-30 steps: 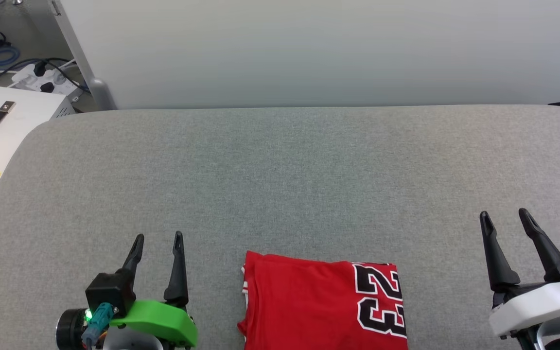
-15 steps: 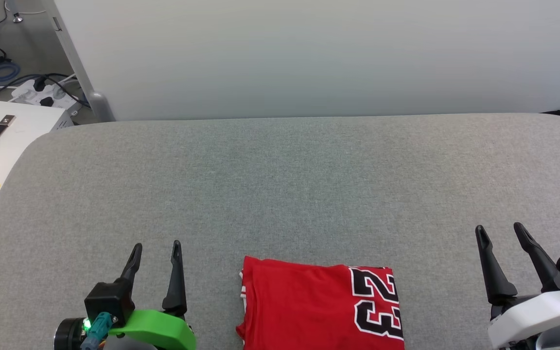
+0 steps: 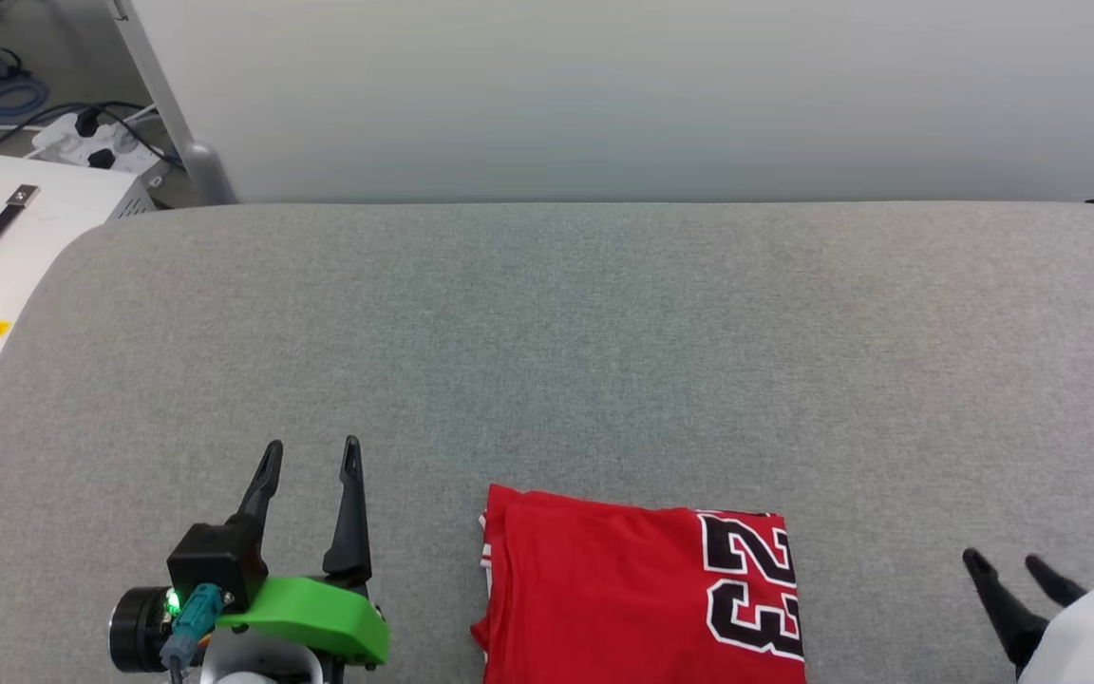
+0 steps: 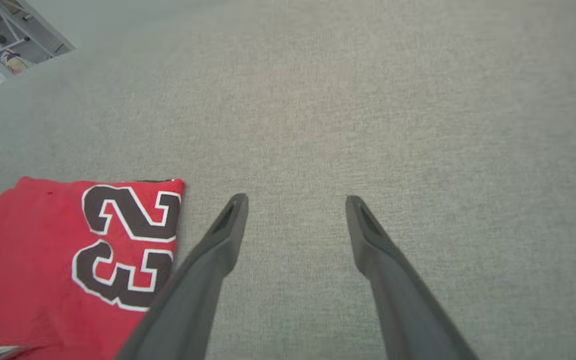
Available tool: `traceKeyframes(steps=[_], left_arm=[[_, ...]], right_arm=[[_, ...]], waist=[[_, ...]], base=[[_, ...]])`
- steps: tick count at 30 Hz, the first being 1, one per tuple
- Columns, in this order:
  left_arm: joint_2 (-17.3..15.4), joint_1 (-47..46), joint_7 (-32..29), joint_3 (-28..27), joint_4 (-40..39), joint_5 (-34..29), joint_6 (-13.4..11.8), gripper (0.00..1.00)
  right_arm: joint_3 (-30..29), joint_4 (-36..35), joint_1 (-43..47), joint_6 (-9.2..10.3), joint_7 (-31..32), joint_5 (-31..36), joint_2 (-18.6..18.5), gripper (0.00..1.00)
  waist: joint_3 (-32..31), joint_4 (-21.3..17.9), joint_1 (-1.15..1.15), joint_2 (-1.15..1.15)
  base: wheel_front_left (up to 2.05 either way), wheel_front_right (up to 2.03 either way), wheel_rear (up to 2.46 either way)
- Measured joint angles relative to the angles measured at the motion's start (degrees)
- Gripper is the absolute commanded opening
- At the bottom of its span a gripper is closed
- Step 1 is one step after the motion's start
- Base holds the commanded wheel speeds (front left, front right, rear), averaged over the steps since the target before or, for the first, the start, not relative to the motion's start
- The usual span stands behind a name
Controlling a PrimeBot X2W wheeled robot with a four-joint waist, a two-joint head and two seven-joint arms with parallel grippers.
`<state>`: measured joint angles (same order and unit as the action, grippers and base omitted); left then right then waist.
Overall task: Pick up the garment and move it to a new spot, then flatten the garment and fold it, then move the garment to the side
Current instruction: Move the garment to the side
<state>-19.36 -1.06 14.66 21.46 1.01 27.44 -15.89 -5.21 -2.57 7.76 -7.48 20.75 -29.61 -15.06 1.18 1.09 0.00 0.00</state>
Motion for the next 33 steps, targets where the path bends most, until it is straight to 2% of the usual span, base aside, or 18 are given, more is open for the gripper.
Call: traceKeyframes(steps=[3, 8, 16, 23, 24, 25, 26, 33], left_arm=[[0.6, -0.6, 0.0, -0.1, -0.3, -0.5, 0.0, 1.0], [2.2, -1.9, 0.0, -0.4, -1.2, -1.2, 0.5, 1.0], [4.0, -4.9, 0.0, -0.9, -1.1, -3.4, 2.1, 1.0], [5.5, -5.9, 0.0, -1.8, -0.3, -4.4, 3.1, 1.0], [5.6, -6.0, 0.0, -2.0, -0.2, -4.5, 3.1, 1.0], [5.7, -6.0, 0.0, -2.2, -0.1, -4.6, 3.2, 1.0], [5.9, -6.0, 0.0, -2.4, 0.0, -4.8, 3.5, 1.0], [6.5, -5.7, 0.0, -3.8, 0.7, -5.4, 4.1, 1.0]], right_arm=[[1.8, 1.5, 0.9, 0.0, 6.2, -5.3, -1.4, 1.0], [5.2, 2.3, 1.2, 0.01, 12.7, -12.7, -0.9, 1.0], [12.5, 5.3, -4.0, 0.0, 15.1, -18.8, 0.4, 1.0], [14.8, 9.6, -7.0, -0.14, 17.6, -22.2, 0.3, 1.0], [14.8, 9.9, -7.2, -0.14, 18.0, -22.5, 0.2, 0.49], [14.8, 10.0, -7.3, -0.15, 18.2, -22.6, 0.2, 0.16], [14.9, 10.2, -7.6, -0.15, 18.6, -22.6, 0.1, 0.0], [16.0, 10.3, -8.9, -0.12, 18.3, -22.3, 0.0, 0.0]], waist=[[1.2, 0.7, 0.0, 0.0], [3.6, 2.0, 0.0, 0.0], [8.2, 4.3, 0.0, 0.0], [11.1, 6.8, 0.0, 0.0], [11.4, 7.1, 0.0, 0.0], [11.6, 7.3, 0.0, 0.0], [11.7, 7.5, 0.0, 0.0], [10.6, 7.0, 0.0, 0.0]], base=[[0.0, 0.0, 0.0], [0.0, 0.0, 0.0], [0.0, 0.0, 0.0], [0.0, 0.0, 0.0], [0.0, 0.0, 0.0], [0.0, 0.0, 0.0], [0.0, 0.0, 0.0], [0.0, 0.0, 0.0]])
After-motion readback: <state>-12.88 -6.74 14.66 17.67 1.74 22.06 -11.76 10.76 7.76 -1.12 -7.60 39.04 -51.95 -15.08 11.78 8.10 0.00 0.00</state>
